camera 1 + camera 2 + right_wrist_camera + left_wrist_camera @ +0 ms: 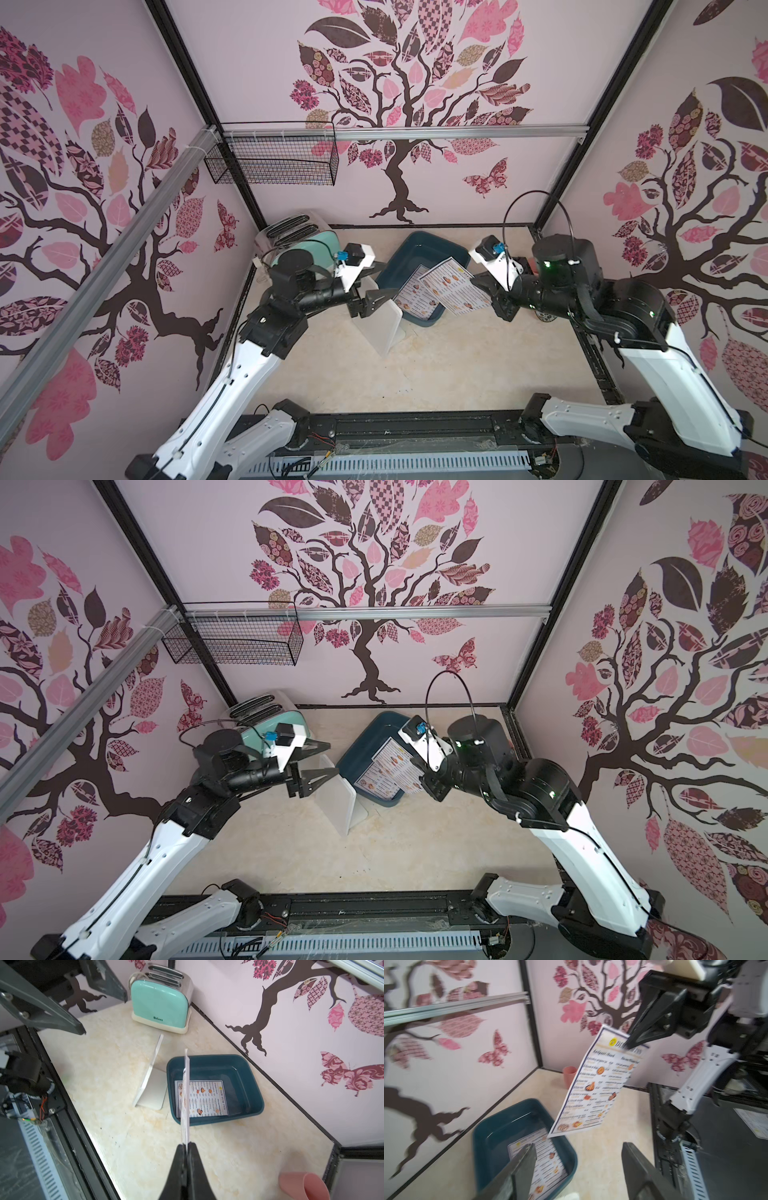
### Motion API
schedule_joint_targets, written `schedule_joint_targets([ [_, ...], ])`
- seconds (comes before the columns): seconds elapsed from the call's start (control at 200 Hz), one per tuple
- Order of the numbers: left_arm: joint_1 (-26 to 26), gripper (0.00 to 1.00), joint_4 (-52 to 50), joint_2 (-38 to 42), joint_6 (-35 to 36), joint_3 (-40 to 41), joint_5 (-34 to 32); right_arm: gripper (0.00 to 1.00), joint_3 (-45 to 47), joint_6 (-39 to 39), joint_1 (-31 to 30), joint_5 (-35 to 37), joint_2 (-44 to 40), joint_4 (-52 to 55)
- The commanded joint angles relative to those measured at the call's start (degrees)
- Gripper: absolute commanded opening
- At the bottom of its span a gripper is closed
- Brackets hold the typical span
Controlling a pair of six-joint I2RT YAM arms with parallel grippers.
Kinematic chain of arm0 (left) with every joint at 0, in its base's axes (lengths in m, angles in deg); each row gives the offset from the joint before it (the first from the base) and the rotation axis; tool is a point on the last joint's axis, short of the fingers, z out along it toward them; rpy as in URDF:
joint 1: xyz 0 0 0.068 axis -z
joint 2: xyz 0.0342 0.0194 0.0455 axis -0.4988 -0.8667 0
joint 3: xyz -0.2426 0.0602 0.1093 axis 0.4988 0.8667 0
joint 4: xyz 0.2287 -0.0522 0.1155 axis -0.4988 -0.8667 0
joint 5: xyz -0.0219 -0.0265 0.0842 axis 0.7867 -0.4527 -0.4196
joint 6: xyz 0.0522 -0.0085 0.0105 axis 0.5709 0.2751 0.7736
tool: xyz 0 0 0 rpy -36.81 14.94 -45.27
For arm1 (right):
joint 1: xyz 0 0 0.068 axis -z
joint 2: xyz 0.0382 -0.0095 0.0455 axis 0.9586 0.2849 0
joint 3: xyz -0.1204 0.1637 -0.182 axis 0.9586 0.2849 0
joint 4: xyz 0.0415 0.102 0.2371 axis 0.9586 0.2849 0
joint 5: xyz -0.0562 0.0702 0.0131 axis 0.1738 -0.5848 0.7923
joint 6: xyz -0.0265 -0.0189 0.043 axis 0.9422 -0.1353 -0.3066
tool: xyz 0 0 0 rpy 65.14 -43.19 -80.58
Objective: Replace the menus in the menu holders
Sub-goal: Place the menu at the center of the board.
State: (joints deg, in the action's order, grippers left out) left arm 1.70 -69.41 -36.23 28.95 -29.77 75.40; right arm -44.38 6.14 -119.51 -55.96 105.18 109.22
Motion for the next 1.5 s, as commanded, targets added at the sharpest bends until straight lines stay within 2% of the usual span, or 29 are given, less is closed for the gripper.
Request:
schedule_joint_targets([
  [0.0, 4.17, 0.75, -2.55, -4.7, 6.82, -4.36, 6.98, 0.0, 2.73, 7.6, -0.34, 0.79, -2.03, -1.29],
  [0.13, 6.05, 0.77, -1.79, -6.33, 8.04, -4.27, 6.84, 0.0, 2.42, 12.17, -0.34, -0.74, -2.03, 2.55],
  [0.22, 6.3, 0.75, -3.82, -7.36, 9.55, -4.89, 7.98, 0.0, 2.05, 14.16, -0.34, -2.25, -1.46, 4.2],
  [0.325, 8.02, 0.72, -8.11, -9.07, 12.99, -6.43, 8.29, 0.0, 1.54, 15.83, -0.34, -7.34, -0.43, 4.82],
  [0.455, 8.8, 0.69, -7.27, -10.09, 13.86, -5.93, 7.38, 0.0, 1.06, 18.14, -0.34, -12.67, 0.27, 4.84],
  [0.81, 9.54, 0.46, -6.67, -10.88, 16.15, -4.39, 4.3, 0.0, 0.24, 18.68, -0.34, -15.51, 1.52, 2.68],
  [1.085, 9.53, 0.57, -6.19, -10.22, 17.98, -4.08, -5.53, 0.0, -1.11, 20.12, -0.34, -12.76, 1.9, 6.39],
  [1.221, 9.52, 0.56, -7.84, -9.97, 18.27, -4.17, -2.88, 0.0, -0.38, 20.15, -0.34, -12.57, 1.49, 6.01],
  [1.386, 9.52, 0.48, -7.95, -10.52, 16.17, -3.1, 1.57, 0.0, 0.98, 20.03, -0.34, -13.99, 1.63, 2.55],
  [1.496, 9.52, 0.35, -9.56, -10.63, 16.22, -3.75, 2.43, 0.0, 1.07, 20.39, -0.34, -13.81, 2.02, 2.16],
])
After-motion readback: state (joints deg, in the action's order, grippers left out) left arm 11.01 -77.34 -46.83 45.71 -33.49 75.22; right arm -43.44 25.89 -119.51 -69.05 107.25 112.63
